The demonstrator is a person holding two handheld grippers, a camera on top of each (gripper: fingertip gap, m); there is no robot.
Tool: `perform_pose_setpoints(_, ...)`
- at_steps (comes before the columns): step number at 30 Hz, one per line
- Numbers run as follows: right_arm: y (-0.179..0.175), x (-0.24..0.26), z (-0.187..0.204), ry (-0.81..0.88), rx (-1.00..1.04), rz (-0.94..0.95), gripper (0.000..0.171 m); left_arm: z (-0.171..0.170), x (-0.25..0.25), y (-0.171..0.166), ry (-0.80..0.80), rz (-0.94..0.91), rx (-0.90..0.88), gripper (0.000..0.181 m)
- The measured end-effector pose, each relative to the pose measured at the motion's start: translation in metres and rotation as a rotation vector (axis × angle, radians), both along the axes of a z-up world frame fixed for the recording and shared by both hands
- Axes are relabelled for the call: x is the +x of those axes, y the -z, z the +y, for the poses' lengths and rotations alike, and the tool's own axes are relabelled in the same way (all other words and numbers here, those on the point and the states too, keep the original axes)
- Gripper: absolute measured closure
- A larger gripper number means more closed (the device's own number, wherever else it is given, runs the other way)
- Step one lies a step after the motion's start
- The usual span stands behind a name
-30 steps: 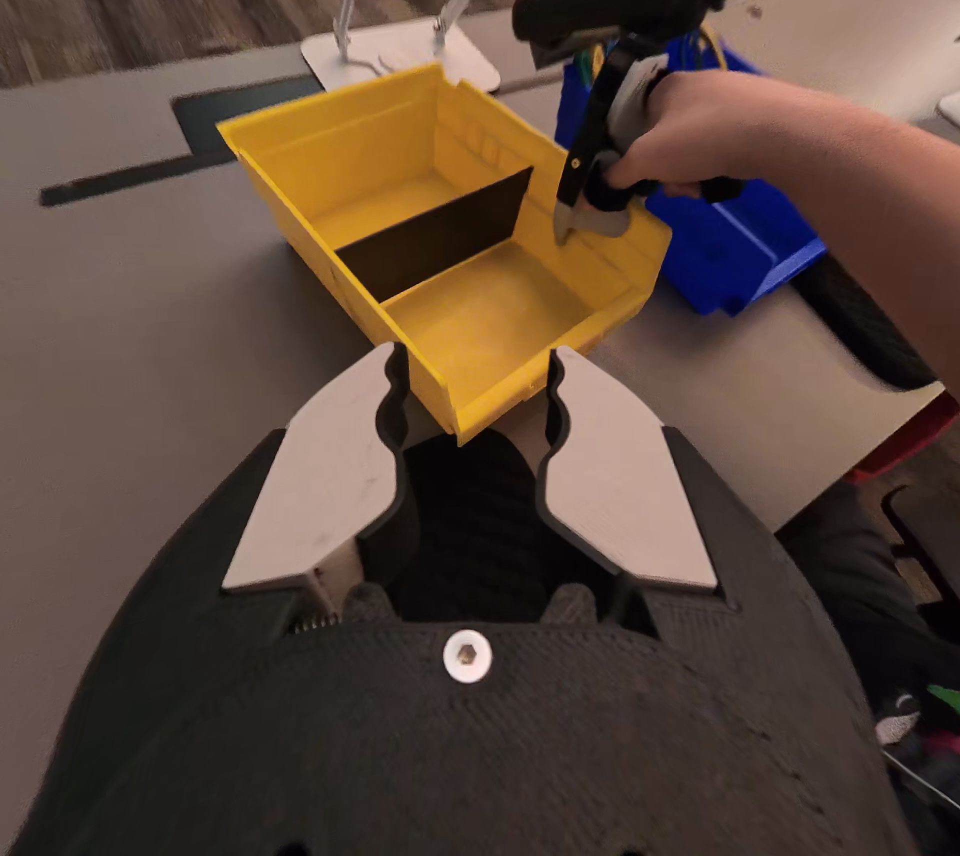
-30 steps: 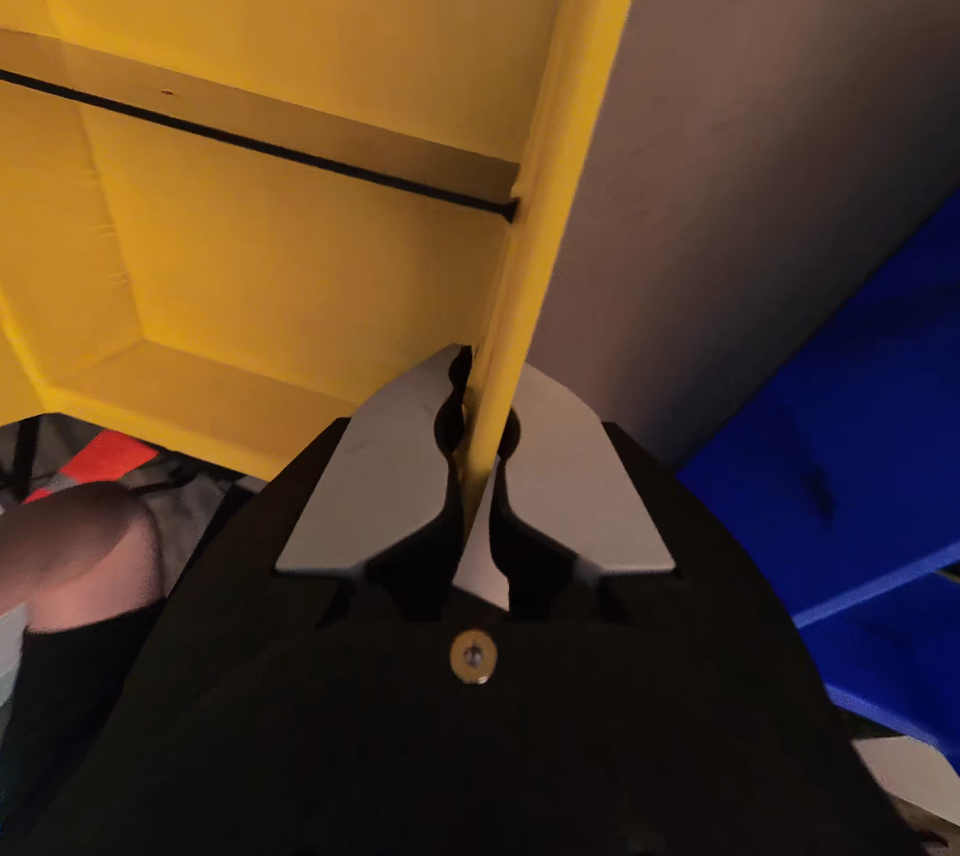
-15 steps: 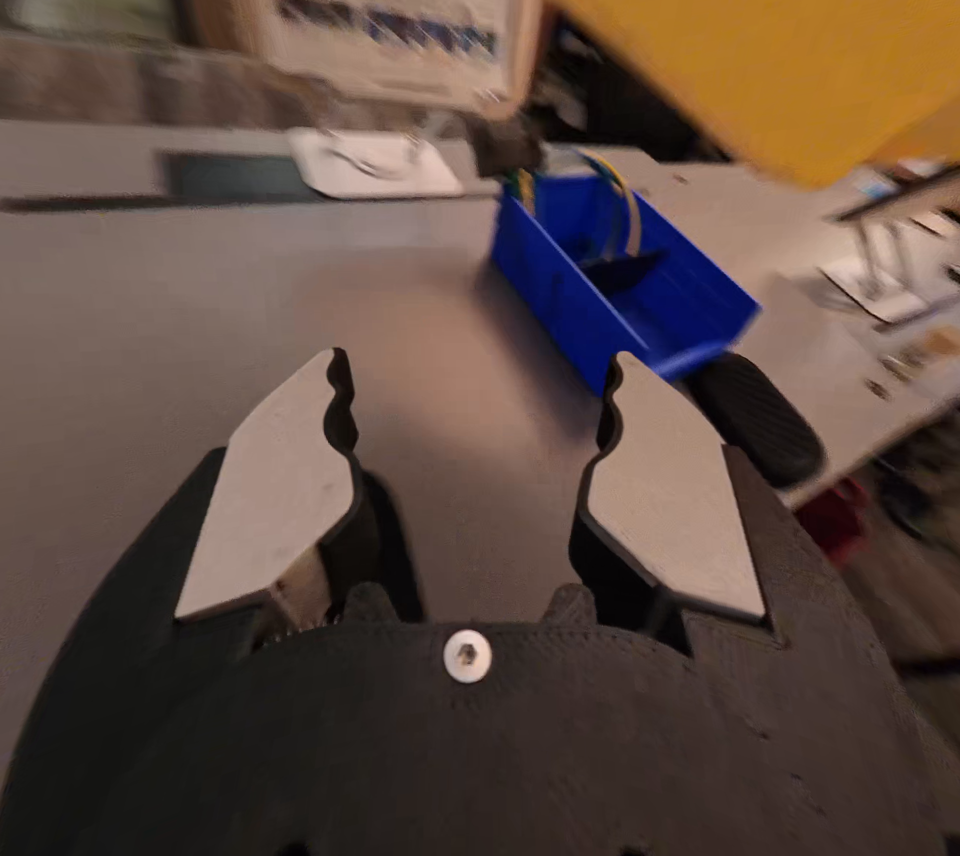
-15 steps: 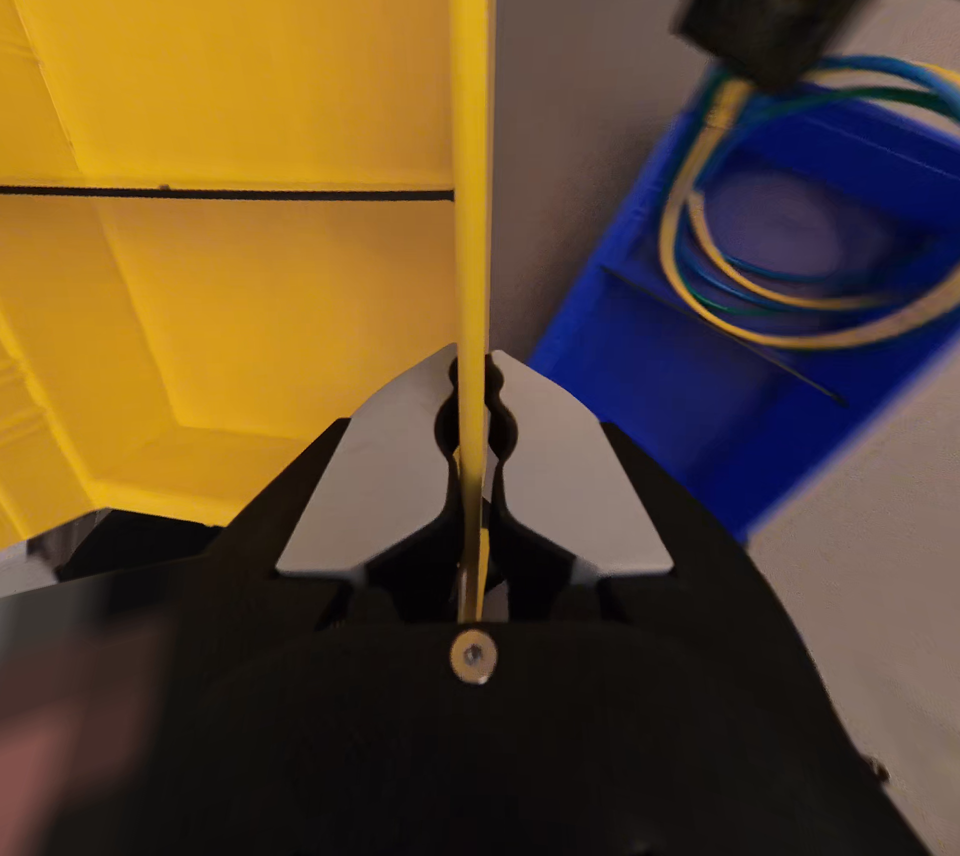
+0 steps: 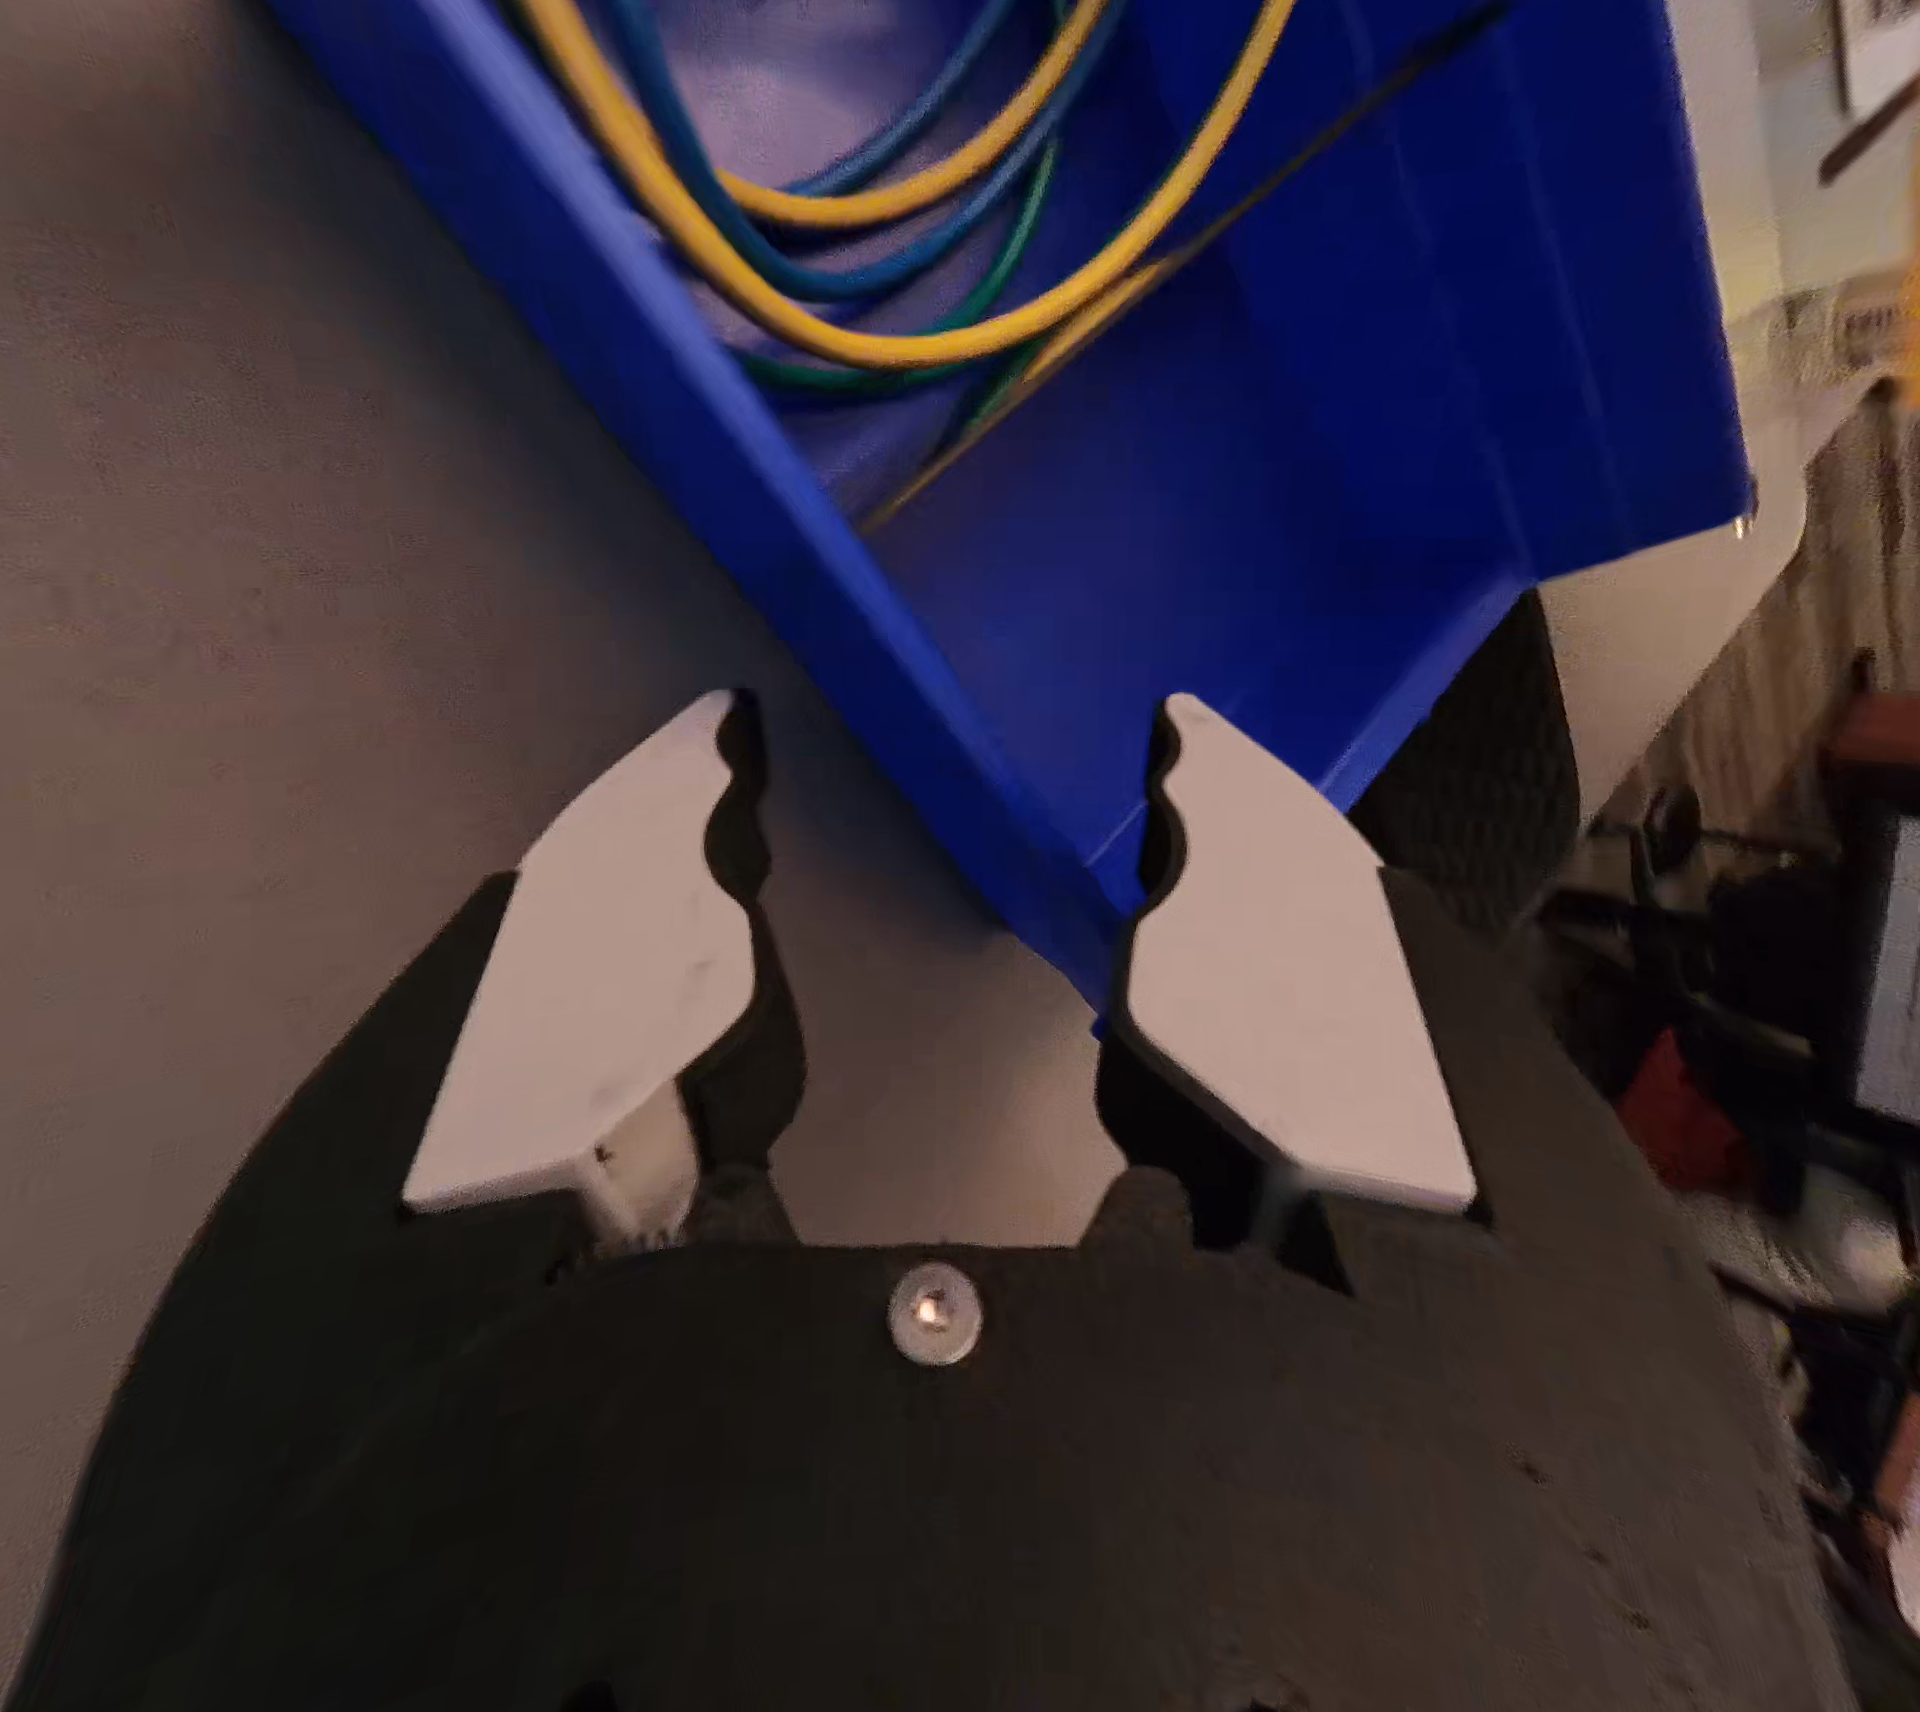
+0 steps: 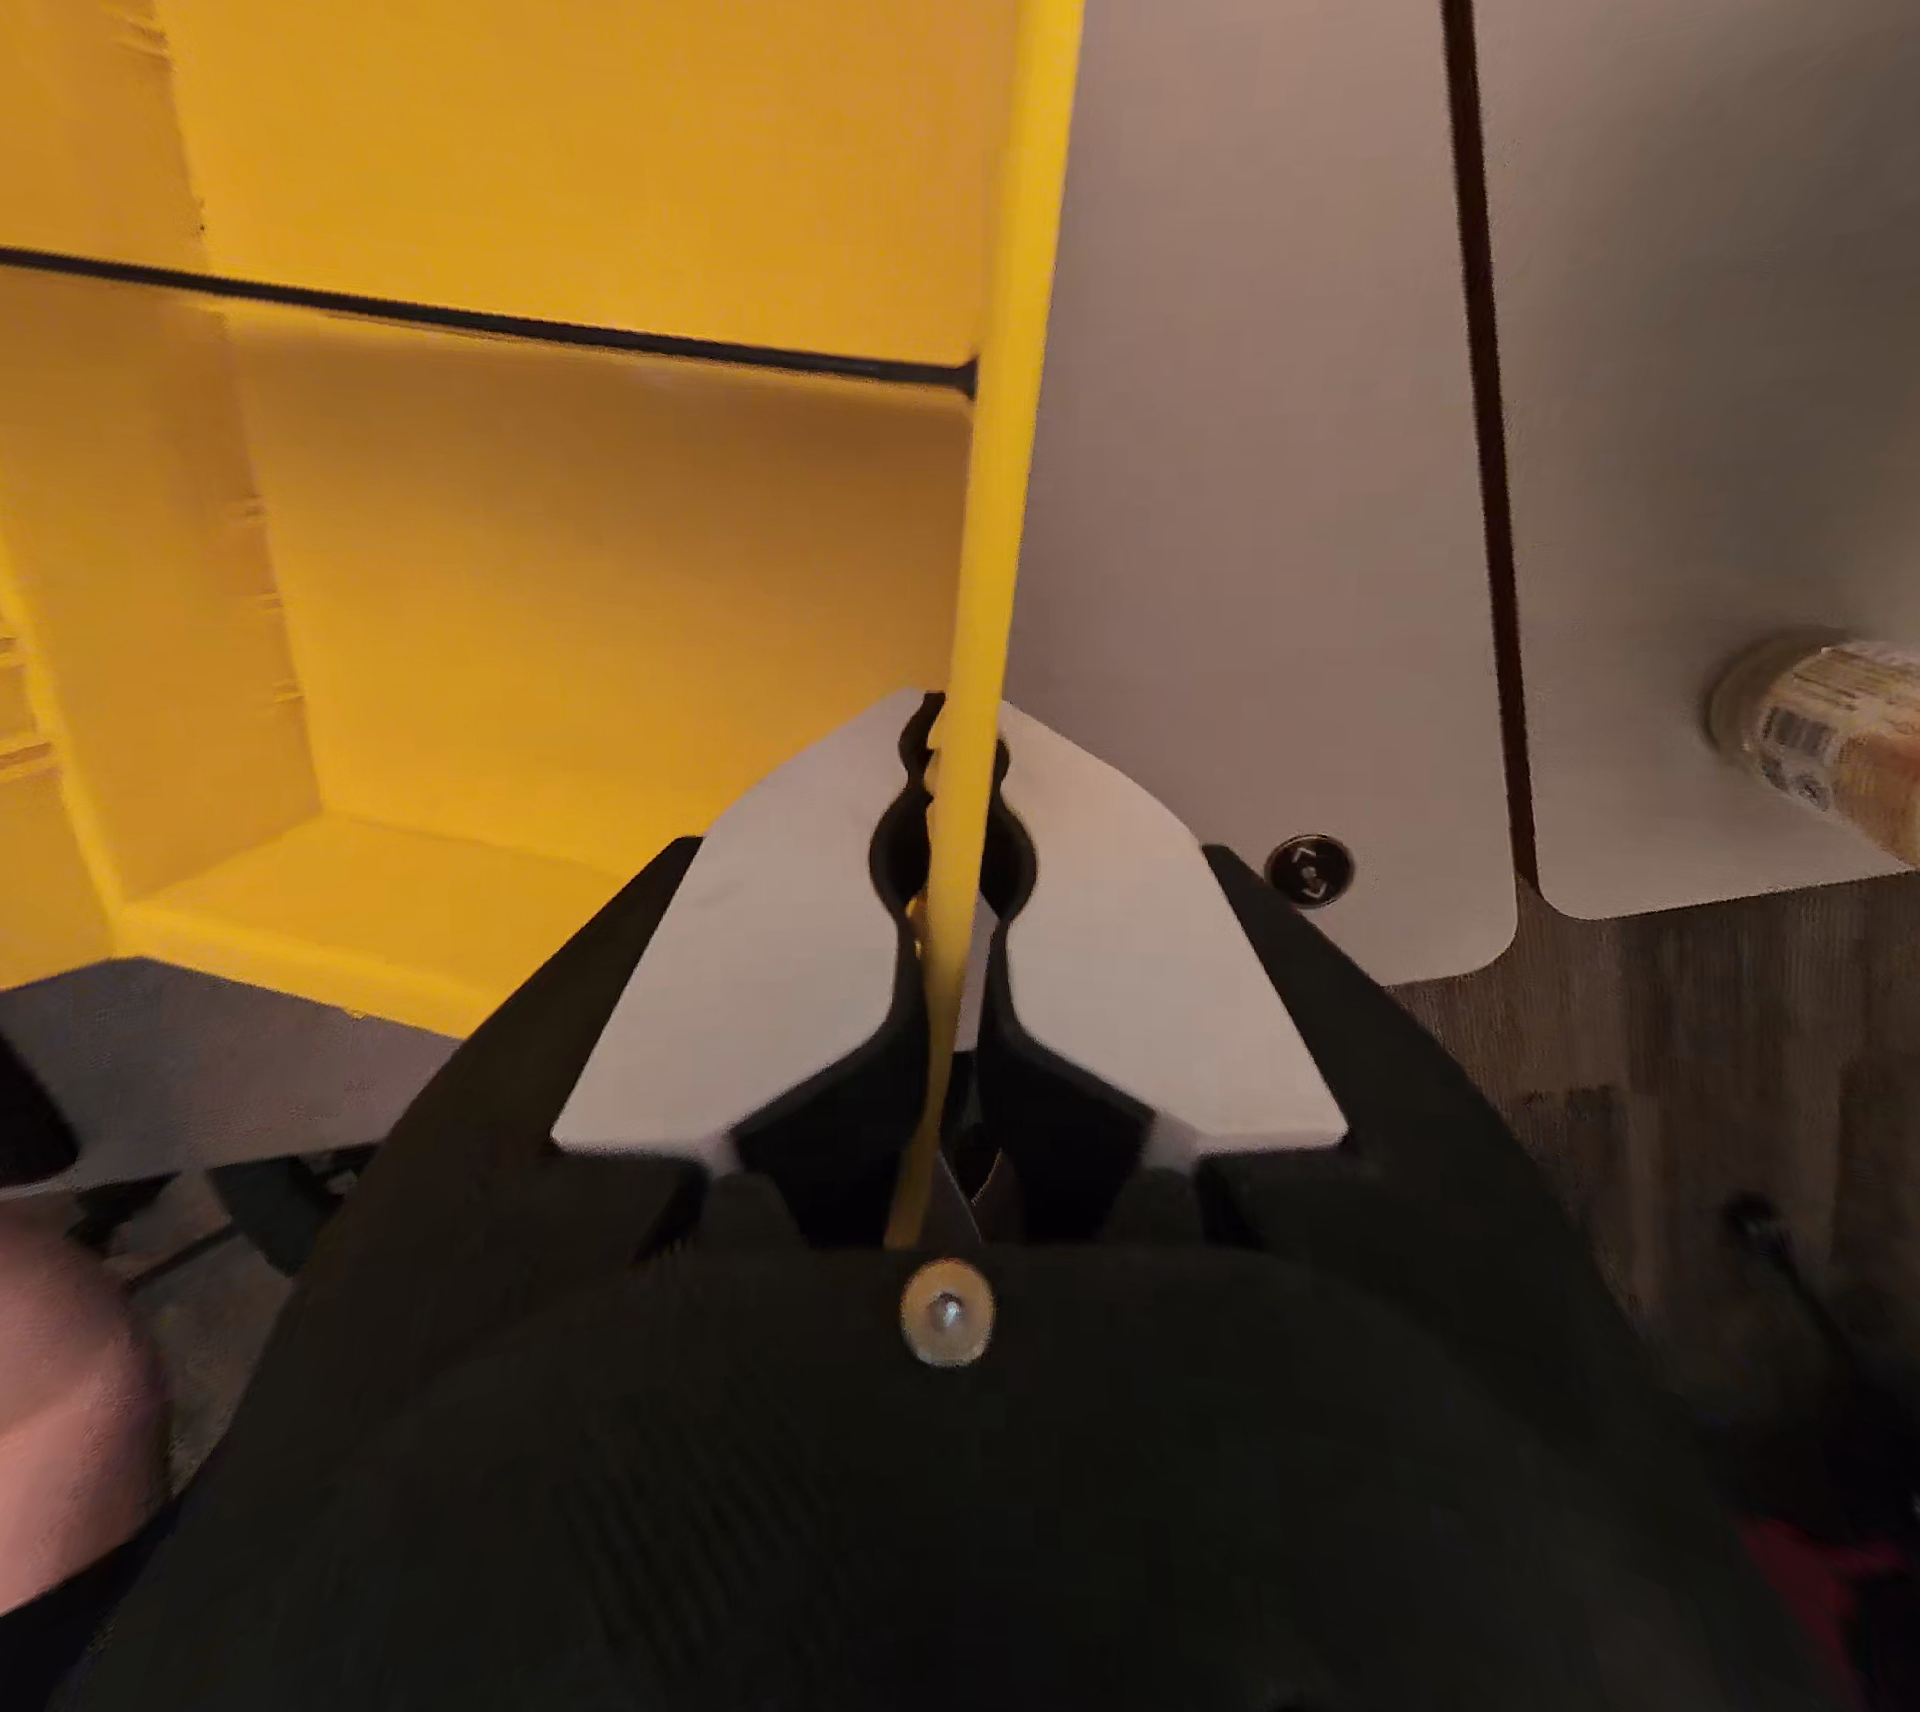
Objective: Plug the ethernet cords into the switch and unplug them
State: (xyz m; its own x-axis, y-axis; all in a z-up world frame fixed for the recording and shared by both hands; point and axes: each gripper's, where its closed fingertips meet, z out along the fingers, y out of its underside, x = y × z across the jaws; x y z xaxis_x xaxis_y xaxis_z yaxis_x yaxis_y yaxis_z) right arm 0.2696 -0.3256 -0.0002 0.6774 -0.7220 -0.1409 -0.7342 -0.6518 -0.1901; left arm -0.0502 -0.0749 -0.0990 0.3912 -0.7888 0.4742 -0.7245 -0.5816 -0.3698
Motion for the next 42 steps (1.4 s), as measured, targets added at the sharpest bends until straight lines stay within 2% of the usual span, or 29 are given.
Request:
perform_pose_setpoints(3, 0.038, 0.006, -0.004, -0.002, -0.030, 0.028, 0.165, -0.007, -0.002, 0.004, 0.104, 0.152, -0.049, 0.128)
perform_pose_setpoints(6, 0.064, -0.002, 0.009, -0.015, 0.007, 0.093, 0.166, 0.002, -0.010, 0.000, 0.157, 0.241, -0.115, 0.159)
perform_pose_setpoints(11, 0.092, -0.026, 0.043, -0.135, 0.047, 0.145, 0.166, 0.067, -0.048, -0.002, 0.074, 0.256, -0.001, 0.170)
perform_pose_setpoints(17, 0.121, -0.045, 0.076, -0.223, 0.004, 0.114, 0.164, 0.143, -0.132, -0.005, -0.130, 0.090, -0.021, 0.169)
perform_pose_setpoints(21, 0.129, -0.046, 0.087, -0.192, 0.006, 0.106, 0.164, 0.183, -0.203, -0.007, -0.213, 0.088, 0.033, 0.168)
perform_pose_setpoints(26, 0.130, -0.036, 0.099, -0.111, 0.046, 0.086, 0.163, 0.229, -0.275, -0.008, -0.397, 0.052, 0.077, 0.172)
perform_pose_setpoints(34, 0.130, -0.031, 0.111, -0.109, 0.020, -0.005, 0.164, 0.261, -0.366, -0.009, -0.550, 0.076, 0.126, 0.173)
perform_pose_setpoints(42, 0.130, -0.026, 0.097, -0.131, 0.013, -0.006, 0.165, 0.267, -0.402, -0.011, -0.665, 0.009, 0.107, 0.172)
